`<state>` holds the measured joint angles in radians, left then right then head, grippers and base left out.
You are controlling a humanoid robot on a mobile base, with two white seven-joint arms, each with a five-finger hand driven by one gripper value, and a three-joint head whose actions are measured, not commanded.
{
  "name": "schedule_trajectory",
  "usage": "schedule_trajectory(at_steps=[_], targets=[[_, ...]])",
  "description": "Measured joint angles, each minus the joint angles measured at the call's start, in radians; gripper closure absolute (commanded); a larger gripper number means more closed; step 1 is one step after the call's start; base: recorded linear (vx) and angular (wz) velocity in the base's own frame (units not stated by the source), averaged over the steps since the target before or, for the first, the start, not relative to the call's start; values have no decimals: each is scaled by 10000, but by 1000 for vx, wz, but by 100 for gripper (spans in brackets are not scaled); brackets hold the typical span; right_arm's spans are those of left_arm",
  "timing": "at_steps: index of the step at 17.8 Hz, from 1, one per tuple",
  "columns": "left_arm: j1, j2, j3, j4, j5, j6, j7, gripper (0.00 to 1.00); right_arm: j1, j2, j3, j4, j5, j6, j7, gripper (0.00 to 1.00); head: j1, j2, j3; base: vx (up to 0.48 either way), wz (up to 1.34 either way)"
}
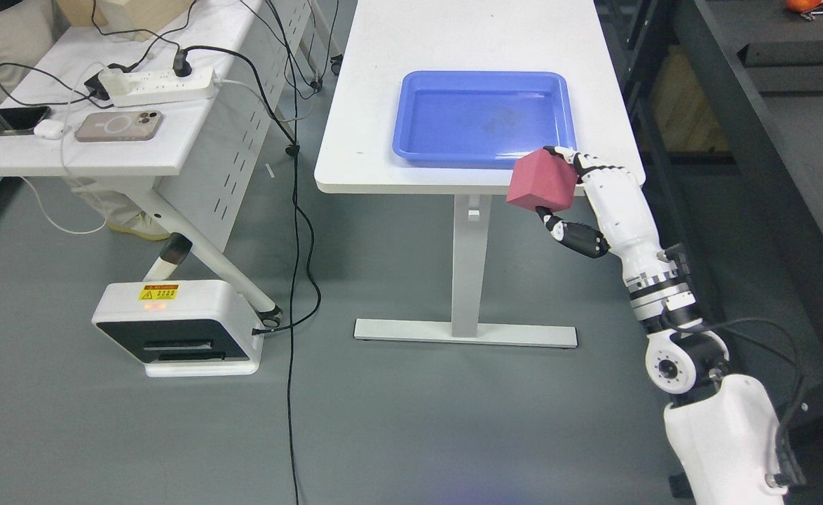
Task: Pick pink block from left shelf to tray
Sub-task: 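Lower the pink cube into the blue tray with the right hand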
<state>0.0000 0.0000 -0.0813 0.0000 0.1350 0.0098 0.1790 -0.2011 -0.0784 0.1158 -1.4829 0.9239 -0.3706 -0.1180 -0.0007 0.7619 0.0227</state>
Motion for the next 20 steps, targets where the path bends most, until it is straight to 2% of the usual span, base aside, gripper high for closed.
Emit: schedule_trajectory(at_steps=[17,20], targets=[[-1,0,0,-1,0,0,0,0,0,629,958,689,771,127,475,95,0,0,0,272,23],[-1,0,0,-1,0,0,0,0,0,669,1051,822,794,132,558,92,0,0,0,243,-3]])
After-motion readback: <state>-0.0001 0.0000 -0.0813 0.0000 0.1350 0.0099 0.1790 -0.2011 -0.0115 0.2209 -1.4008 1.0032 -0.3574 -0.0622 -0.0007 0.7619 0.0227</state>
